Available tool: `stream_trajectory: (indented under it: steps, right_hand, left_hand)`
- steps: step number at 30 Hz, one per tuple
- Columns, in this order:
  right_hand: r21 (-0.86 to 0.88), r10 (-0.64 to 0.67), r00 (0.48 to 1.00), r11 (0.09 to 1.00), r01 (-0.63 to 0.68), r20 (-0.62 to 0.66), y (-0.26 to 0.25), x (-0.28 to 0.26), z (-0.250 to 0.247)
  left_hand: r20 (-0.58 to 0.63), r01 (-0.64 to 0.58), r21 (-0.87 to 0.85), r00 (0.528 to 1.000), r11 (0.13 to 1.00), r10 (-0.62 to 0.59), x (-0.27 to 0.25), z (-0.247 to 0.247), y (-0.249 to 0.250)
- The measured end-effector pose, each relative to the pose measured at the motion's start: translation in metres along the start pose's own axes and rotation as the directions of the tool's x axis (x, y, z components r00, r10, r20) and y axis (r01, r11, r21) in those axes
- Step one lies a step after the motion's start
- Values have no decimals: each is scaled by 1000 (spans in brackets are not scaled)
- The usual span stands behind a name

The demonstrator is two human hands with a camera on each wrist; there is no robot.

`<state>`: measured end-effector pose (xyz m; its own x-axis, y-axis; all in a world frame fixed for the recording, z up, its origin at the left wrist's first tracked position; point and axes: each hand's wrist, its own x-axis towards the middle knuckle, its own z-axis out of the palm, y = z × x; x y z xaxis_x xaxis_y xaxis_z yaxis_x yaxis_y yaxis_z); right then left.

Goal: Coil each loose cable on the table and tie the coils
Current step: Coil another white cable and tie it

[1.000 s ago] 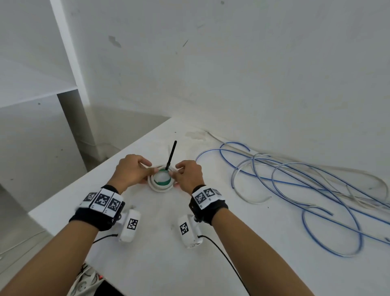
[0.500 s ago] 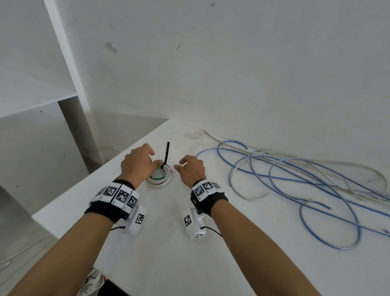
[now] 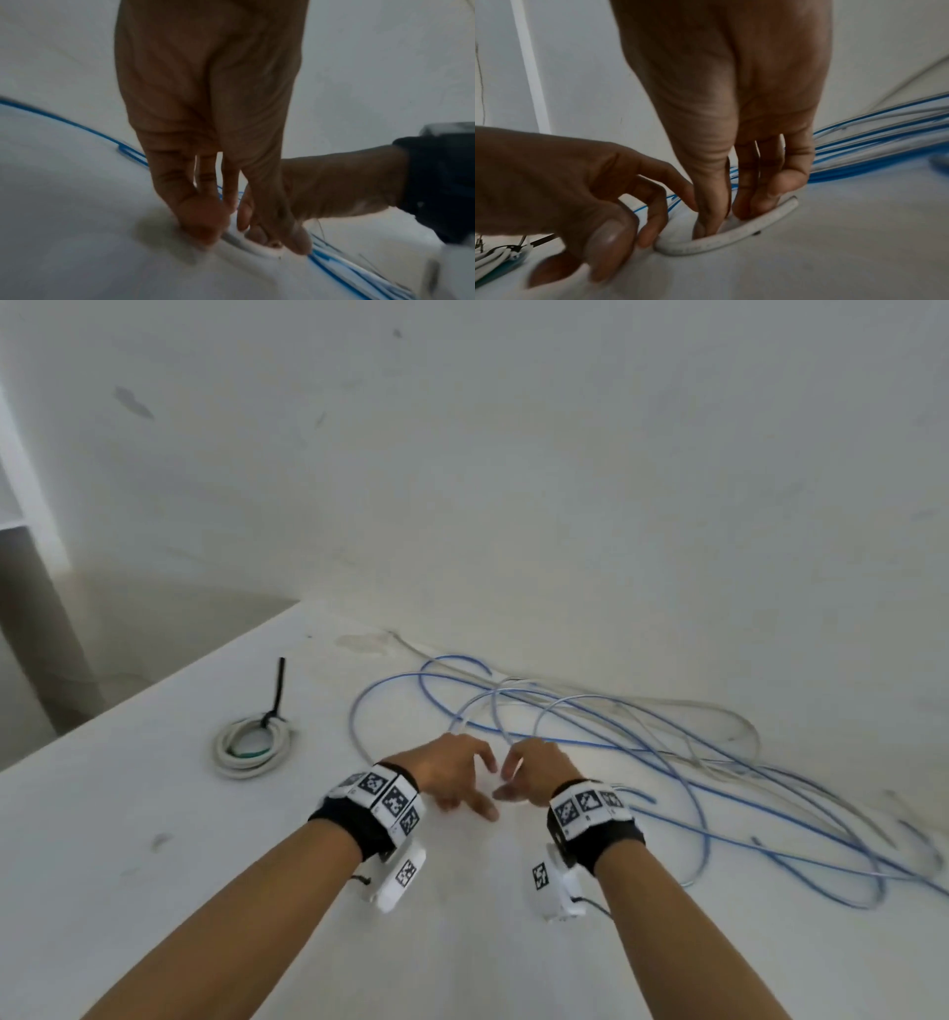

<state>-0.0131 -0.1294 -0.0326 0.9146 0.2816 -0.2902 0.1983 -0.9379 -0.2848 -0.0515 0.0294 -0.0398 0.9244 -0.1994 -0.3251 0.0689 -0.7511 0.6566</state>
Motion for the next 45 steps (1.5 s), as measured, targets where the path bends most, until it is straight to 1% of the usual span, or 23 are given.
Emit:
stream_trajectory:
  steps: [2,4,7,10,12,13,14,15,17,19,21,23,24,25,28,30,31,33,36,38,40,43,45]
  right_hand:
    - [38,-65,997,997,63,44,13,-3,-3]
    - [87,-135,988,988,128,74,21,-5,-4]
    - [110,-196,975,977,185,101,23,-5,-3]
    - [146,-240,969,963,228,67,27,3,3]
    - [291,-273,962,918,270,-34,32,7,3]
    - [415,-286,953,859,300,-97,33,8,1]
    - [543,-284,945,774,326,-162,32,9,-2]
    - [631,-274,937,693,349,-217,31,9,-5]
    - [693,-259,919,604,395,-298,25,9,-6]
    - [737,-274,911,538,410,-307,21,11,-4]
    - [789,-239,914,463,404,-328,20,13,-2]
    - [812,-141,903,397,427,-406,22,16,-4]
    - [818,-81,893,373,438,-442,24,18,-5]
    - [816,-24,881,364,449,-473,25,20,-6]
    - [791,38,853,399,464,-520,30,24,-5]
    - [739,-1,845,483,469,-535,34,26,-1]
    - [710,-5,838,529,465,-545,35,28,1]
    - [667,0,817,577,471,-577,35,31,5]
    - [617,31,793,647,449,-609,44,38,12]
    - [549,43,806,754,362,-590,56,46,13]
    - [477,51,835,839,262,-548,67,56,7]
    - [412,88,840,896,168,-535,70,67,-16]
    - [407,124,792,899,166,-597,69,74,-33]
  left_hand:
    - [15,10,9,1000,1000,-10,12,4,5]
    - [-59,31,-9,998,999,-31,21,5,8]
    - [-253,56,-169,962,984,-98,33,8,7]
    - [-295,77,-309,940,948,-173,38,10,5]
    - [-354,-7,-539,909,842,-220,41,6,2]
    - [-370,-53,-654,892,755,-258,43,3,1]
    - [-341,-69,-740,896,669,-285,42,-3,3]
    - [-290,-67,-796,915,602,-282,41,-8,7]
    - [-261,-106,-830,942,548,-213,38,-19,16]
    - [-373,-264,-802,922,535,-105,32,-32,30]
    - [-437,-365,-781,899,508,-26,24,-43,41]
    - [-413,-369,-807,911,461,5,17,-49,52]
    - [-389,-351,-808,921,473,19,13,-50,56]
    - [-368,-330,-786,929,523,33,8,-50,60]
    - [-303,-342,-607,934,718,189,-4,-47,70]
    - [-212,-402,-555,915,728,343,-10,-45,75]
    - [-182,-433,-580,894,690,408,-13,-44,77]
    - [-191,-474,-688,848,549,494,-15,-48,76]
    - [-351,-532,-800,789,277,504,-16,-58,72]
    - [-456,-584,-804,727,112,513,-17,-68,65]
    - [-529,-620,-784,666,-3,527,-21,-76,58]
    - [-573,-645,-762,631,-56,523,-21,-81,51]
    - [-604,-685,-728,646,7,467,-19,-80,49]
